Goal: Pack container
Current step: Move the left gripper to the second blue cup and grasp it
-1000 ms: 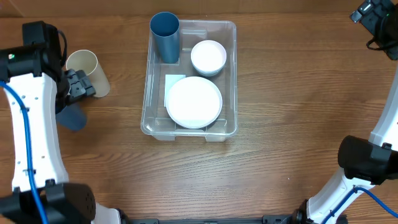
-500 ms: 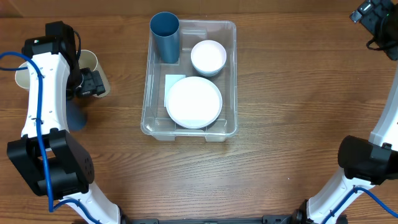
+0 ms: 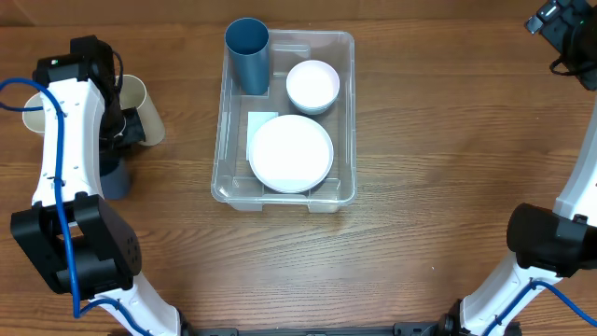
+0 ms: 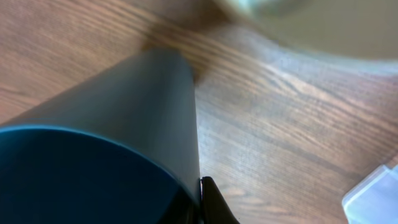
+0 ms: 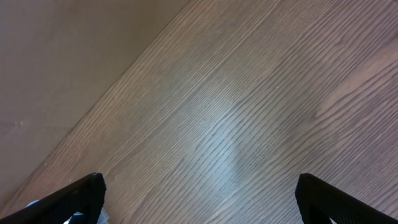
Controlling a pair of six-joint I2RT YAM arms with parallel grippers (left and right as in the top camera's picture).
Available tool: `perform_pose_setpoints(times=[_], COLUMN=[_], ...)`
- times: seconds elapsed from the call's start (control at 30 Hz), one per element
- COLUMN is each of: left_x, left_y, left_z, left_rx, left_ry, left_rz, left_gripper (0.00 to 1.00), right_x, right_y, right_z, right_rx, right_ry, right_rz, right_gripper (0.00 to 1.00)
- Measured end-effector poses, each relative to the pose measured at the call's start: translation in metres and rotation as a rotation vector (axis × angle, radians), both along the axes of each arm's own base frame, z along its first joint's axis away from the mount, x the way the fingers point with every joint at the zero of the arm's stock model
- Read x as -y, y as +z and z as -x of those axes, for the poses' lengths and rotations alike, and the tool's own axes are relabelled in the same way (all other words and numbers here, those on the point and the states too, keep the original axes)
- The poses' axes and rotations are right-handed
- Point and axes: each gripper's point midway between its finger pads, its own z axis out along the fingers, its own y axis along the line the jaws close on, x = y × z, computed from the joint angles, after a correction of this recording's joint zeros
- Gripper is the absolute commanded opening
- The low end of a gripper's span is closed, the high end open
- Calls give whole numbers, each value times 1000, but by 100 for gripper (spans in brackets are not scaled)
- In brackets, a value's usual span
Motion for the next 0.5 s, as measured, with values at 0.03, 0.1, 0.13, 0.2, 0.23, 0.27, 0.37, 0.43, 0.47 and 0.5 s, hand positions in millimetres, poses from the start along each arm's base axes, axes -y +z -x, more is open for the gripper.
perform_pose_setpoints(times=[0.03,0.1,0.13,0.2,0.23,0.27,0.37,0.43,0.47,0.5], left_x=[3,10,16,29,36,48,73,90,96,102], left_y=[0,-1,-1,0,2,7,28,53,65,78], left_z=[4,9,11,13,13,12,9,9,9,10], left_rx=[-14,-35,-46,-56,-55,-39,35,128,175,221], left_ry=[1,1,-5,-26,-41,-67,-135,-187,-207,-228], left_rz=[13,44,67,95,107,119,125,125,121,119], left_gripper=[4,4,4,4,4,4,4,4,4,4], right_x=[0,0,0,0,0,0,0,0,0,0], right_y=[0,0,0,0,0,0,0,0,0,0], right_z=[0,0,0,0,0,0,0,0,0,0], right_rx=[0,-1,-1,0,0,0,0,-1,0,0], right_ry=[-1,-1,0,0,-1,0,-1,-1,0,0], right_rz=[0,0,0,0,0,0,0,0,0,0], right_gripper=[100,100,100,100,100,100,100,100,100,100])
